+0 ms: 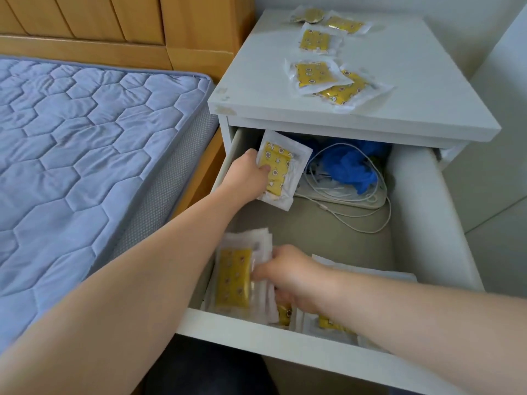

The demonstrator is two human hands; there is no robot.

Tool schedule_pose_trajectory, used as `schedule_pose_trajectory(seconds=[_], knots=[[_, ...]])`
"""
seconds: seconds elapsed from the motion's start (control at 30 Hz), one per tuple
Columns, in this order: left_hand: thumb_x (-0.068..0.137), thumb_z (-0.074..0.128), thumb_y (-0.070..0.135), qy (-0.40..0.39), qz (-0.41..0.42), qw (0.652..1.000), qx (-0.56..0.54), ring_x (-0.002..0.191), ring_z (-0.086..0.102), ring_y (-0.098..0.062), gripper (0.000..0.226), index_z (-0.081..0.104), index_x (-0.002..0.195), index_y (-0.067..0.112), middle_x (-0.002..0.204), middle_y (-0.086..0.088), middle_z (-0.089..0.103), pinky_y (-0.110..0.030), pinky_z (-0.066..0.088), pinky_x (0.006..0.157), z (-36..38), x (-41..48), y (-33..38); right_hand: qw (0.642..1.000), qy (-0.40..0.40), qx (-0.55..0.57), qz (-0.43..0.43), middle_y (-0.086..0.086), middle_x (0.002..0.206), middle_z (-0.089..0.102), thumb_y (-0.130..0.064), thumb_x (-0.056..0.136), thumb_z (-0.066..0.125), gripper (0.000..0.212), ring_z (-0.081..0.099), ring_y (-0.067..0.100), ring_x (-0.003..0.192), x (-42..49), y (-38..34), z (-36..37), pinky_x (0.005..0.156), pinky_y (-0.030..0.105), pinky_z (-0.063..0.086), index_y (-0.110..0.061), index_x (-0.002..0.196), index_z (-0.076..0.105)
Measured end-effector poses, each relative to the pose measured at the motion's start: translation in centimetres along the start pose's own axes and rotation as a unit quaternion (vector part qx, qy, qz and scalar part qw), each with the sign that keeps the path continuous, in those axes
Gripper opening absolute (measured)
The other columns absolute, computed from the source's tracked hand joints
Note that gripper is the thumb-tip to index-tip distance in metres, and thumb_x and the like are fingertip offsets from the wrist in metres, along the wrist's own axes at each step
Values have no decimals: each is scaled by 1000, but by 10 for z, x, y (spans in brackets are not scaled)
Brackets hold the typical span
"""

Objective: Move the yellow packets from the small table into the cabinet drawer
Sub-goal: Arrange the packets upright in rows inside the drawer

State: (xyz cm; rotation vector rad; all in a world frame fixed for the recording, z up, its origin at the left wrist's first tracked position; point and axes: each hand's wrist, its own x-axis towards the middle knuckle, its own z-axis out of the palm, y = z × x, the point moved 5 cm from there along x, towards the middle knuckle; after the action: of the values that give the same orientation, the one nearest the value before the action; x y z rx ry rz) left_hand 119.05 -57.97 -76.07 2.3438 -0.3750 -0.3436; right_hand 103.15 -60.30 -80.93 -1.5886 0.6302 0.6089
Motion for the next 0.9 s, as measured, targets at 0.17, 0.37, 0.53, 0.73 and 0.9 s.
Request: schedule_pose_trajectory(seconds=[0.17, 0.37, 0.53, 0.73, 0.9], knots=[[100, 44, 25, -27, -1, 999, -33, 81, 55, -9, 24, 48, 122, 15, 107, 3, 57, -16, 39, 53, 3, 1, -1, 937, -20, -335, -101, 12, 76, 72, -39, 95, 51, 42, 69, 24, 67, -17, -21, -27, 69, 34, 57, -1, 85, 66], [98, 50, 26, -94, 8, 995, -36, 92, 60, -10, 14, 50, 112, 22, 108, 4, 61, -17, 44, 60, 10, -1, -1, 831, 325, -340, -298, 2, 83, 62, -32, 92, 57, 22, 59, 17, 76, -11, -67, -125, 67, 31, 48, -11, 88, 62], [98, 51, 24, -189, 106, 976, 10, 96, 61, -10, 12, 51, 109, 20, 106, 4, 61, -13, 46, 66, 27, -13, 14, 859, 301, -339, -236, 4, 136, 45, -39, 83, 69, 60, 41, 24, 126, 17, -73, -158, 102, 35, 36, -14, 133, 48], [89, 60, 36, -289, 127, 945, -82, 99, 65, -4, 29, 53, 115, 26, 110, 11, 66, -22, 55, 85, 24, -22, 20, 927, 172, -201, -264, 9, 90, 72, -13, 81, 73, 13, 66, 22, 83, 8, -90, -168, 78, 34, 53, -5, 92, 70], [51, 63, 83, -544, 170, 810, 136, 138, 31, -3, 120, 22, 150, 28, 154, 13, 30, -25, 30, 113, 34, -44, -1, 954, 119, -221, -165, 13, 90, 67, -5, 83, 69, 4, 61, 23, 85, 11, -66, -177, 74, 28, 49, -3, 83, 65]])
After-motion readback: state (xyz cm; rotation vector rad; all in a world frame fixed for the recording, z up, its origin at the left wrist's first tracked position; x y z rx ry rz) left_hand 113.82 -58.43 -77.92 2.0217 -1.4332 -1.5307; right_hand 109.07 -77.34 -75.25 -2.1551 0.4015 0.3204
